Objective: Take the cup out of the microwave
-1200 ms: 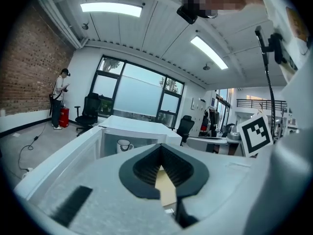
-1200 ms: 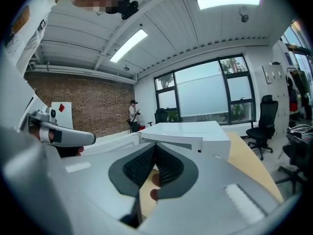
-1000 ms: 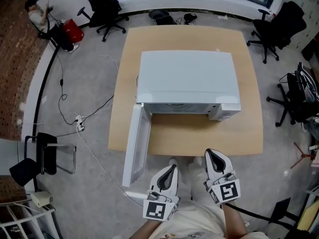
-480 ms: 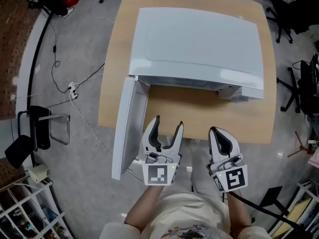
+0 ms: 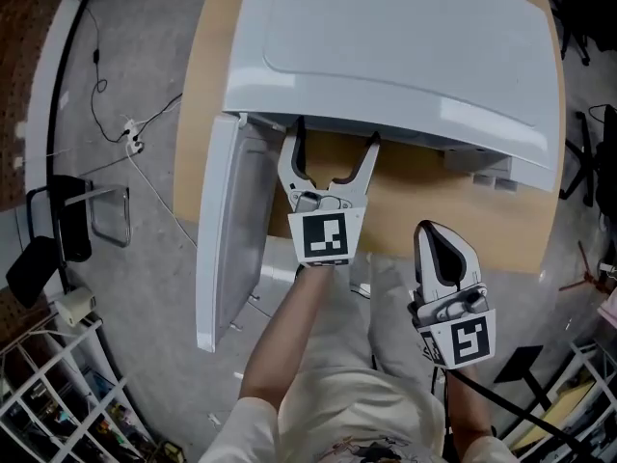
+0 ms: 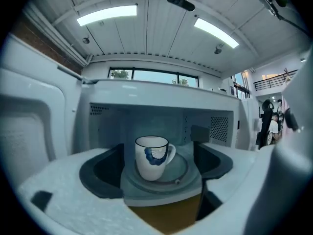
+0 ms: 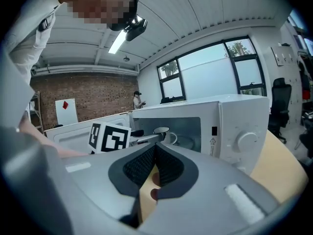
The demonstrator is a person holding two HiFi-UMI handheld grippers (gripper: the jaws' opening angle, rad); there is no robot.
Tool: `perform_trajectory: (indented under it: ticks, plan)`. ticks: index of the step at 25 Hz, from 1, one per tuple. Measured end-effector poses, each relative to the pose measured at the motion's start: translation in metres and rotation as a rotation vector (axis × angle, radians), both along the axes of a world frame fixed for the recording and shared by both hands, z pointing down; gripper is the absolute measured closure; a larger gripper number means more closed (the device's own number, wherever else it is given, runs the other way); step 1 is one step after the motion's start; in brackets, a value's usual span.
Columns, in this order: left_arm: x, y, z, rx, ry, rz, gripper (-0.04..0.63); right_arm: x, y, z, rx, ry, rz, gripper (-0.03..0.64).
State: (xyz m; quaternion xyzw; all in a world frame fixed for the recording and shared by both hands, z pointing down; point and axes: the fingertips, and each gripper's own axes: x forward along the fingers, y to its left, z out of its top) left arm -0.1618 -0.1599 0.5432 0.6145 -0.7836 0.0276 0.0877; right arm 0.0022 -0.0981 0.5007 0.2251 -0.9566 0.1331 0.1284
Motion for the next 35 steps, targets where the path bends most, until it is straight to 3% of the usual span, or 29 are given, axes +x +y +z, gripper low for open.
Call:
perform_trajectory:
  ticks: [9, 17, 22, 35]
  plan:
    - [-0.024, -0.056, 0.034, -0.022, -0.07, 0.044, 0.13, 0.009, -0.022, 0.015, -0.018, 0.028, 0.019, 0.611]
    - [-0.031, -0.082, 0.038, -0.025, -0.089, 0.097, 0.132, 0.007, -0.036, 0.016, -0.029, 0.034, 0.022, 0.611]
    - [-0.035, -0.089, 0.041, -0.059, -0.142, 0.104, 0.198, 0.0, -0.039, 0.013, -0.032, 0.028, 0.012, 0.611]
    - [-0.016, -0.077, 0.039, -0.087, -0.123, 0.144, 0.204, 0.002, -0.041, 0.006, -0.015, 0.029, 0.005, 0.611]
